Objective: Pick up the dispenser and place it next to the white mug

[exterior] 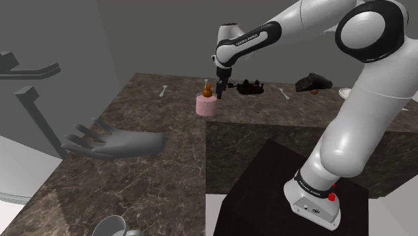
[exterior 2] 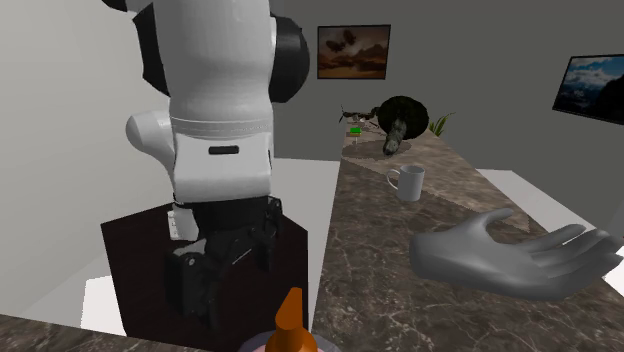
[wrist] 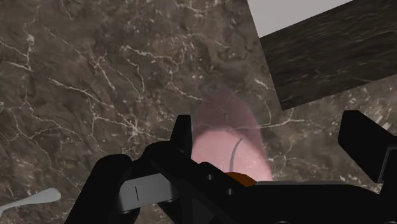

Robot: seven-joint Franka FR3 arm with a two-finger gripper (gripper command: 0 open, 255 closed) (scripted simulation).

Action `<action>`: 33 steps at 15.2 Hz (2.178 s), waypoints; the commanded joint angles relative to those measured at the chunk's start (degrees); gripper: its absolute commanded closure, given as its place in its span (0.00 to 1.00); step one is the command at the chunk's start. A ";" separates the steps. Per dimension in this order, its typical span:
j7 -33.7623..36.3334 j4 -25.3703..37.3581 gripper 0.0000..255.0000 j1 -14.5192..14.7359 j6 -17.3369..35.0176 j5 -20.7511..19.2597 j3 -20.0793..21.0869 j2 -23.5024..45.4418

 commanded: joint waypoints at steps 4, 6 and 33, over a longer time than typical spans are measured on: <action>-4.51 8.01 0.00 -1.04 2.06 3.31 0.20 9.39; -4.62 7.43 0.00 -1.12 3.41 3.48 0.25 10.16; -4.81 7.11 1.00 -1.23 4.44 3.66 0.27 10.87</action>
